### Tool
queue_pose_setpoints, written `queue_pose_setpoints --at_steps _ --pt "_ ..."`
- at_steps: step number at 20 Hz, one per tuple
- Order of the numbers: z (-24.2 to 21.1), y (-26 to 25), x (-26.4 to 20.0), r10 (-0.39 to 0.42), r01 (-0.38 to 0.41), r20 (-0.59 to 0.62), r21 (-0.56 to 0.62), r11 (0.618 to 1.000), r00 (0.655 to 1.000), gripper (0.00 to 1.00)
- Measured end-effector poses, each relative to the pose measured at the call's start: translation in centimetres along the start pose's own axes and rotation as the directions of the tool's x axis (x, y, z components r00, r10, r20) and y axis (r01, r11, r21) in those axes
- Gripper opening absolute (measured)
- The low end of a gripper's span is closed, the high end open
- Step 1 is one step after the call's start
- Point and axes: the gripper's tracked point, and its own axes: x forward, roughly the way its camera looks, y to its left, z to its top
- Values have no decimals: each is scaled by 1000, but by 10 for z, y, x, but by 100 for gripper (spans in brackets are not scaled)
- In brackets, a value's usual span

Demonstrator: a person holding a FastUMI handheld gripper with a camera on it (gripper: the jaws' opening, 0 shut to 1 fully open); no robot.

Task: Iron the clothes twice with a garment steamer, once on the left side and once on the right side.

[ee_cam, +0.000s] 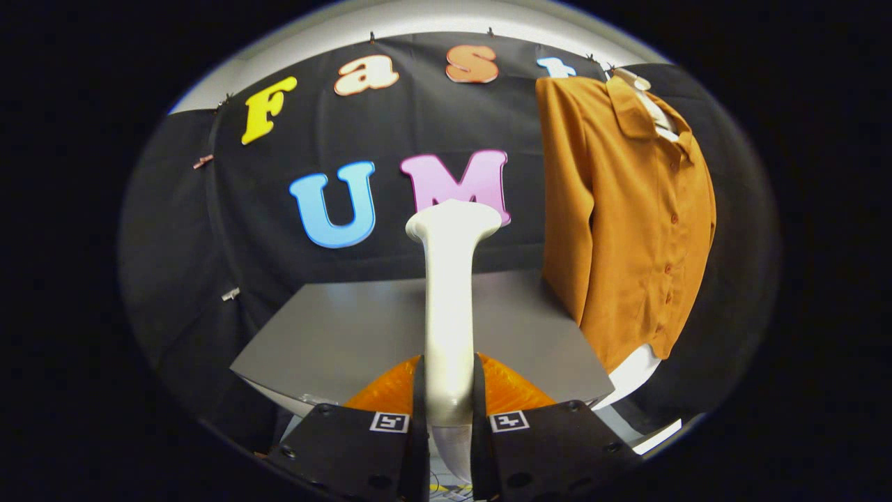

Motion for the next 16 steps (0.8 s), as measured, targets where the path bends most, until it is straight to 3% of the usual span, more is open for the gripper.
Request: queue_pose_setpoints --at_steps 3,8,16 --pt "38 -2 -37 31 -25 161 -36 999 986 27" --pt "83 -35 -96 5 -2 327 -10 1000 945 27" --pt "110 -105 -143 -43 62 437 -31 998 898 26"
